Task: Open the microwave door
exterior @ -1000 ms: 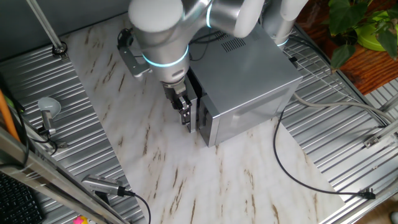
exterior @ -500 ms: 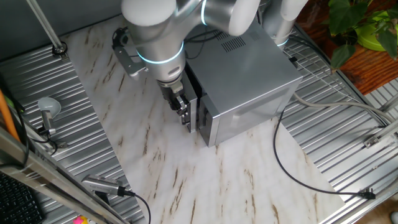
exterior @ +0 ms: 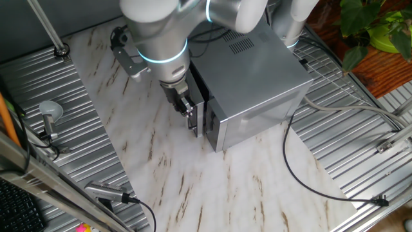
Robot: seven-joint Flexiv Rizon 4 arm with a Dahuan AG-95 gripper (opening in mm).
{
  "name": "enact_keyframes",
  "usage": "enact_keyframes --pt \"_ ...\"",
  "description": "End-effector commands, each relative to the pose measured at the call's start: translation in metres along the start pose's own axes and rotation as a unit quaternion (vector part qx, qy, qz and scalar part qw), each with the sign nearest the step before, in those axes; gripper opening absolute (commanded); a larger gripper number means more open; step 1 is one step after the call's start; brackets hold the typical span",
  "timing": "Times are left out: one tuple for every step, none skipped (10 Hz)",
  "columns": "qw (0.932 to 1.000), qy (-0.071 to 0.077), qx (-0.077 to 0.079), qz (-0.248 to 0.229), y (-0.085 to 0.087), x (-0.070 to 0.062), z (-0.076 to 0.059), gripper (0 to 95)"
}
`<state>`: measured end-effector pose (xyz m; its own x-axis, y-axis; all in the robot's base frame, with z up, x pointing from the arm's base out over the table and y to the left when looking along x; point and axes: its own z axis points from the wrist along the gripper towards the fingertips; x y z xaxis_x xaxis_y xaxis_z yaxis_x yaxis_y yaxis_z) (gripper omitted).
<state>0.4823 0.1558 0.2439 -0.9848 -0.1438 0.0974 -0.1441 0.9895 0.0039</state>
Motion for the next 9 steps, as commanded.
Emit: enact_keyframes --pt "0.9999 0.006 -0.001 -0.011 -0.003 0.002 -0.013 0.0" --pt "0.9999 0.008 -0.001 -0.014 -0.004 0.006 -0.022 0.0" --pt "0.9998 0.013 -0.002 -0.013 -0.004 0.013 -0.03 0.0" --pt "0.9996 0.026 -0.003 -0.006 -0.004 0.021 -0.04 0.0" --pt "0.9996 0.027 -0.006 -0.006 -0.004 0.021 -0.04 0.0" --pt "0.9996 0.027 -0.009 -0.006 -0.004 0.026 -0.042 0.0" --pt "0.9996 0.026 -0.01 -0.007 -0.003 0.032 -0.043 0.0" --pt "0.9996 0.026 -0.011 -0.009 -0.002 0.043 -0.041 0.0" --pt "0.9996 0.026 -0.011 -0.008 -0.001 0.049 -0.041 0.0"
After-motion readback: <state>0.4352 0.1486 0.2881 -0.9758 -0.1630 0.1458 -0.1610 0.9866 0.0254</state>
